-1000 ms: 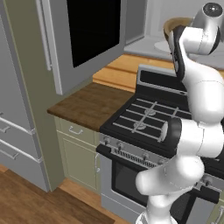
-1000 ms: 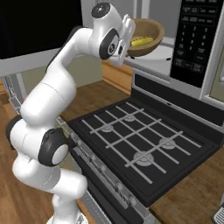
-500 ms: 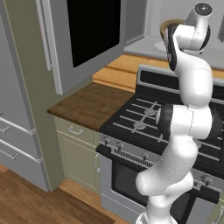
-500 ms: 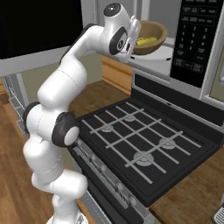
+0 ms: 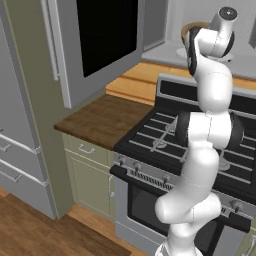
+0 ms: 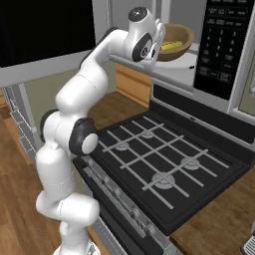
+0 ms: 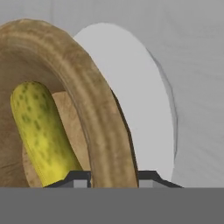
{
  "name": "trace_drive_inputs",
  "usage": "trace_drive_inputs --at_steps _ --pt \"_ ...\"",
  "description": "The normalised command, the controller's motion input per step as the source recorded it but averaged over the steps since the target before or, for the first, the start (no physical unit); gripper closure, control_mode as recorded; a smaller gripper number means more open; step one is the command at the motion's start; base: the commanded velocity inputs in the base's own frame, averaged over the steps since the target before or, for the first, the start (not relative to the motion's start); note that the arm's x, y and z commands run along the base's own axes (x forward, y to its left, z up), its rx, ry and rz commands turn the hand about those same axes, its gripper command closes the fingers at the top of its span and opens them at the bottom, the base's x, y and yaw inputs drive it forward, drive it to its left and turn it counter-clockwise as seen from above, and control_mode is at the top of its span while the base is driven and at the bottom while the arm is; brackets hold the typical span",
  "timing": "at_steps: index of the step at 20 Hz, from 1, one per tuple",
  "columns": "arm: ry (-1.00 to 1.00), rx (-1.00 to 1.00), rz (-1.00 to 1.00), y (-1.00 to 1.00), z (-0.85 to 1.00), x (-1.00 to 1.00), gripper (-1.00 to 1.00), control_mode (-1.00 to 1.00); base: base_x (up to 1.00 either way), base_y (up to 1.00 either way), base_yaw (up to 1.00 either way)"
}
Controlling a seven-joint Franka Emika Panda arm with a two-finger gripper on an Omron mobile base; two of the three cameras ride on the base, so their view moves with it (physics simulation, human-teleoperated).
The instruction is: Pick the cucumber from the sink and place it in the bowl. Then pick the bowl and place it in the microwave. Then close the microwave door and press the start button.
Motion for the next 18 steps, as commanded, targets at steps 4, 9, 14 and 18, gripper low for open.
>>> trace_drive_inputs --at_steps 4,9,14,18 --pt "0.0 0.01 0.03 -0.13 -0.25 0.52 -1.0 -1.0 0.0 0.0 0.0" --pt "-0.09 0.0 0.02 0.0 -0.17 0.3 -1.0 -1.0 0.0 0.0 0.0" --pt "-0.25 0.0 0.01 0.03 0.0 0.0 -1.0 -1.0 0.0 0.0 0.0" --pt "-0.13 0.0 0.0 0.31 0.13 -0.41 -1.0 -1.0 0.0 0.0 0.0"
